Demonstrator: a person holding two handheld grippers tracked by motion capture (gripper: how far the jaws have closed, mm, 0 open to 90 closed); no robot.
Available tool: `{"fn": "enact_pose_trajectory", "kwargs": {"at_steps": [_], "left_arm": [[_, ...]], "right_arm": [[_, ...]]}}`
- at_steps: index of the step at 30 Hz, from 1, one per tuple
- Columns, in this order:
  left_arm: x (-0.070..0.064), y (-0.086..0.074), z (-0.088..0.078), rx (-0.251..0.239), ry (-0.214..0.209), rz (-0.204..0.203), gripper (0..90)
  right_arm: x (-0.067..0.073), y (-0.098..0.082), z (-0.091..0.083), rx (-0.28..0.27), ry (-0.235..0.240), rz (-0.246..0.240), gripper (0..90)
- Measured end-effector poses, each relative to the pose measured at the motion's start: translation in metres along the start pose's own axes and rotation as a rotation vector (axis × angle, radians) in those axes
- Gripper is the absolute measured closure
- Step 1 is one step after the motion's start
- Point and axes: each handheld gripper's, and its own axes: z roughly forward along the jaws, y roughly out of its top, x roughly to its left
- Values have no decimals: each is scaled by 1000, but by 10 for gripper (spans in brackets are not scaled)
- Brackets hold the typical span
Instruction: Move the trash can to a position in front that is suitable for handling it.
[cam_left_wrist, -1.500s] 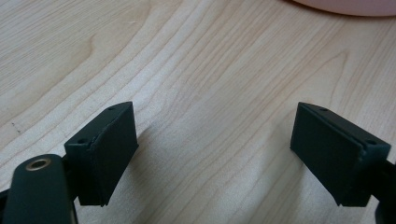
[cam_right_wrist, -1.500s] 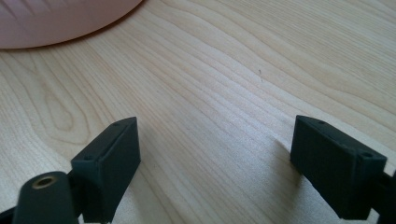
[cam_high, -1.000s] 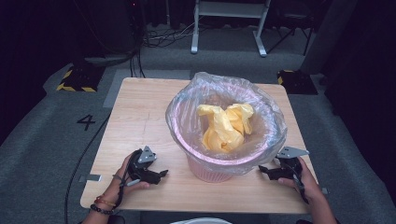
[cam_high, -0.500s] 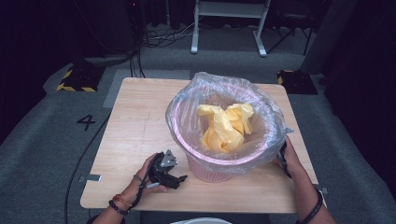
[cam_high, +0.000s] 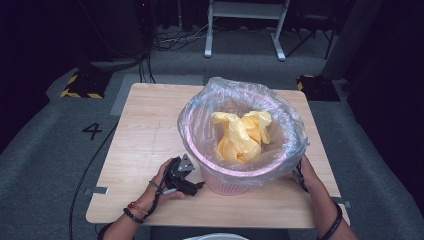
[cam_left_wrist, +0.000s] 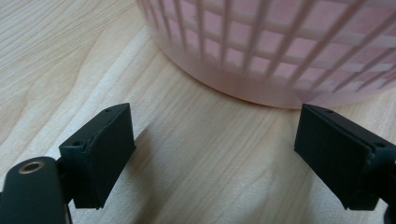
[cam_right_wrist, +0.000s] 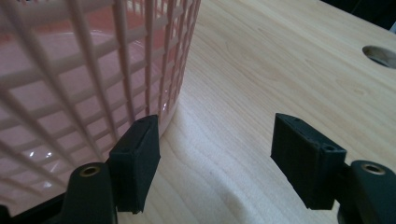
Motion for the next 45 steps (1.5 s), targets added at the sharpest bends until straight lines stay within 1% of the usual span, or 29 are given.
{"fn": "enact_pose_trajectory", "kwargs": {"at_steps": [3, 6, 7, 9, 10, 13, 17, 18, 19, 20, 21, 22, 23, 24, 25, 27, 29, 31, 32, 34, 35, 36, 37, 38, 39, 40, 42, 44, 45], "left_arm": [[5, 0, 0, 3, 10, -14, 124], [12, 2, 2, 6, 8, -18, 112], [13, 2, 2, 6, 10, -17, 104], [15, 3, 3, 6, 12, -22, 101], [18, 4, 4, 7, 28, -35, 97], [24, 6, 6, 6, 48, -56, 98], [38, 10, 10, 3, 81, -90, 100], [42, 11, 11, 5, 88, -91, 107], [42, 11, 11, 5, 88, -91, 110], [49, 13, 13, 5, 97, -109, 110], [49, 13, 13, 5, 97, -109, 111], [56, 15, 15, 4, 111, -118, 111], [60, 16, 16, 5, 123, -130, 112], [60, 16, 16, 5, 123, -130, 116], [69, 18, 18, 1, 134, -144, 130], [76, 19, 19, 2, 140, -150, 136], [81, 18, 18, 1, 127, -135, 142], [81, 18, 18, 1, 121, -127, 142], [80, 13, 13, 5, 102, -110, 141], [78, 7, 7, 1, 80, -83, 141], [75, 2, 2, 0, 56, -63, 140], [74, -3, -3, -1, 36, -43, 140], [72, -7, -7, 0, 19, -30, 140], [72, -7, -7, 0, 19, -30, 140], [67, -17, -16, -5, 2, -9, 140], [65, -20, -20, -4, 5, -7, 140], [58, -29, -28, -5, 22, -22, 141], [52, -35, -34, -5, 30, -33, 141], [52, -35, -34, -5, 30, -33, 141]], "right_arm": [[3, -3, -2, 22, 18, -15, 303], [10, -6, -5, 49, 21, -60, 303], [14, -7, -6, 48, 20, -73, 320], [15, -8, -7, 46, 19, -75, 322], [16, -9, -9, 47, 29, -64, 340], [19, -11, -11, 55, 49, -71, 336], [24, -11, -11, 56, 65, -84, 331], [26, -11, -11, 55, 71, -91, 331], [26, -11, -11, 55, 71, -91, 331], [30, -9, -10, 58, 88, -100, 310], [32, -9, -10, 59, 90, -104, 305], [35, -8, -9, 58, 94, -110, 305], [37, -7, -8, 57, 94, -117, 305], [37, -7, -8, 57, 94, -117, 305], [43, -5, -4, 49, 112, -121, 300], [48, -4, 0, 43, 132, -126, 293], [54, -2, 3, 37, 152, -139, 279], [58, -2, 4, 44, 165, -147, 261], [58, -1, 2, 45, 164, -154, 255], [57, -2, -4, 43, 151, -139, 237], [54, -3, -9, 37, 141, -120, 225], [49, -6, -15, 47, 126, -90, 210], [46, -9, -20, 67, 89, -73, 204], [46, -9, -20, 67, 89, -73, 204], [37, -17, -29, 100, 35, -22, 200], [34, -22, -33, 116, 33, 11, 194], [29, -29, -39, 155, 2, 36, 190], [25, -37, -44, 181, -12, 86, 183], [25, -37, -44, 181, -12, 86, 183]]}}
